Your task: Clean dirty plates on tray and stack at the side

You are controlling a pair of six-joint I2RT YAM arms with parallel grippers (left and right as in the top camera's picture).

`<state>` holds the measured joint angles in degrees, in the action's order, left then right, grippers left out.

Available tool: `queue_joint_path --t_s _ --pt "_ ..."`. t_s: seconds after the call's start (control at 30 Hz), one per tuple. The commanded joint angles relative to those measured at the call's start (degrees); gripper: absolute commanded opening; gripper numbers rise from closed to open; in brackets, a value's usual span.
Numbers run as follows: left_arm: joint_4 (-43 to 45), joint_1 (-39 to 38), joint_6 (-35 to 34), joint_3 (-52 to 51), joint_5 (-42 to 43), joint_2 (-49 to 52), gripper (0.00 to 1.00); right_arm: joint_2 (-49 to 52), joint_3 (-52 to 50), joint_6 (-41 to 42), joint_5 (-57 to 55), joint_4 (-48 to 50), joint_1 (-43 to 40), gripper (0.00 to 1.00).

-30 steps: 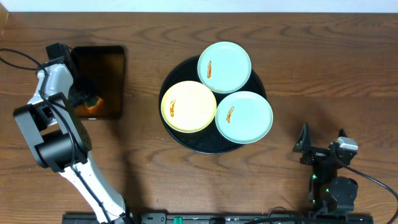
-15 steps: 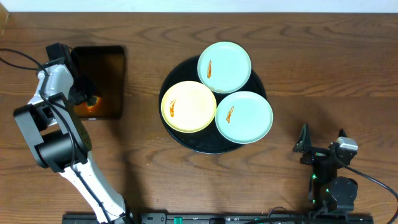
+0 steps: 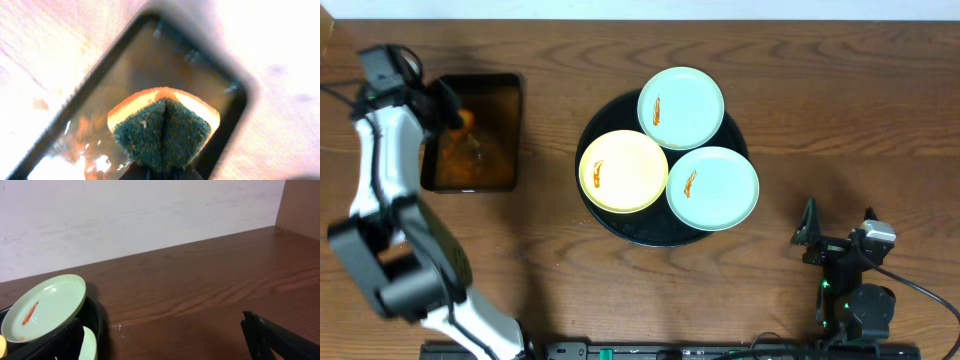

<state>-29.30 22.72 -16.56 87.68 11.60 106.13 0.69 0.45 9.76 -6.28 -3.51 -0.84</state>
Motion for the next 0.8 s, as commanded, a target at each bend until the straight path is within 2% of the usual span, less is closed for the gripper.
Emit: queue_joint_path --t_s 0.0,0.3,0.6,0.77 --pt "1.68 -0.02 -0.11 0.85 1.49 -5.09 0.08 -0.31 -0.13 -0.63 -0.57 -0.11 -0.22 0.99" --pt "5.35 -0.02 0.04 0.66 1.22 -5.46 0.07 -0.31 -0.13 -0.63 -0.57 -0.11 -0.22 0.99" --pt "7.87 -0.02 1.4 0.61 1.33 6.78 0.08 -0.31 -0.13 -0.63 -0.57 -0.11 -0.22 0.99" --pt "9.84 -0.02 1.4 0.61 6.16 8.55 0.07 -0.31 -0.13 -0.63 -0.57 -0.11 -0.22 0.99"
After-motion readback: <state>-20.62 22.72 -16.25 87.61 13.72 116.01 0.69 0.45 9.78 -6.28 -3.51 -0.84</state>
